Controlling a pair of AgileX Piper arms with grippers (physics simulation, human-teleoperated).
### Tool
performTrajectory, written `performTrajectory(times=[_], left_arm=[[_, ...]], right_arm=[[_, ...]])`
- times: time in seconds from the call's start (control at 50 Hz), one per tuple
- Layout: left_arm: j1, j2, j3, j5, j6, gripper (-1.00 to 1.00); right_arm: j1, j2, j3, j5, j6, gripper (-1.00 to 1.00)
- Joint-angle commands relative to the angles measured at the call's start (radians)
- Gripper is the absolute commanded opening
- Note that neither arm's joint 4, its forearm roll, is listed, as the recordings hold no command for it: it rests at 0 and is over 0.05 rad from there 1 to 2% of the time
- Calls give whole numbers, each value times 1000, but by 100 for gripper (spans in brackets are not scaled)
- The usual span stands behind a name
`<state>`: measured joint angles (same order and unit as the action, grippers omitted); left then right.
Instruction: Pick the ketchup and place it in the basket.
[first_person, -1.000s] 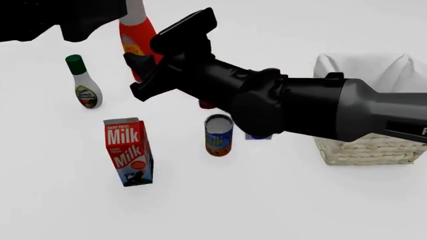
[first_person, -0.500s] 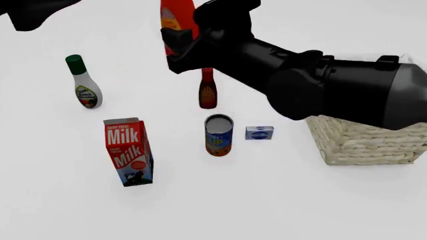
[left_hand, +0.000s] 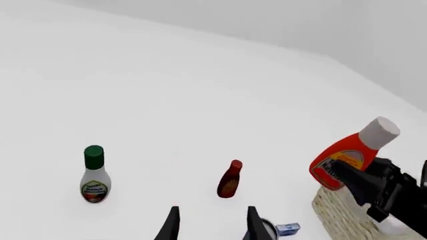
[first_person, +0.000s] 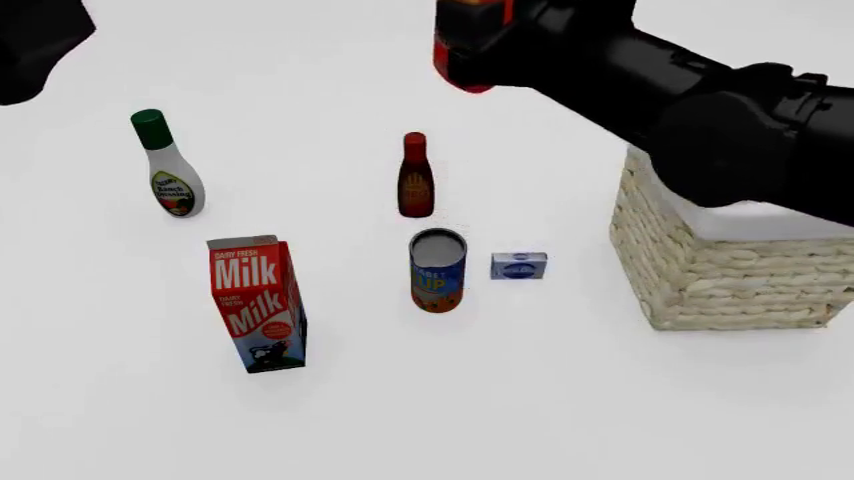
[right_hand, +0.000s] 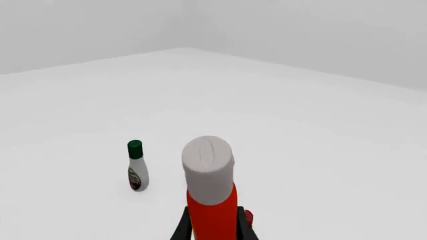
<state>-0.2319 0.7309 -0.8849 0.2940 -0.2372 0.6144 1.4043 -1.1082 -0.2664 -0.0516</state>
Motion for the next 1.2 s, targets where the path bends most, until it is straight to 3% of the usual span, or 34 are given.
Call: performTrajectory(times=[0.02, 0.26, 0.62, 0.78, 1.2], left_arm=[[114, -27, 131, -141, -16, 100], [167, -19, 190, -220, -30, 100], [154, 3, 212, -260, -43, 100], [150, 12, 216, -270, -47, 100], [140, 24, 218, -284, -50, 100]], right_arm=[[-86, -57, 26, 22, 10, -100], [-176, -85, 27, 67, 3, -100], [-410, -95, 32, 100, 37, -100], [-488, -89, 42, 121, 26, -100], [-614, -120, 154, 50, 24, -100]])
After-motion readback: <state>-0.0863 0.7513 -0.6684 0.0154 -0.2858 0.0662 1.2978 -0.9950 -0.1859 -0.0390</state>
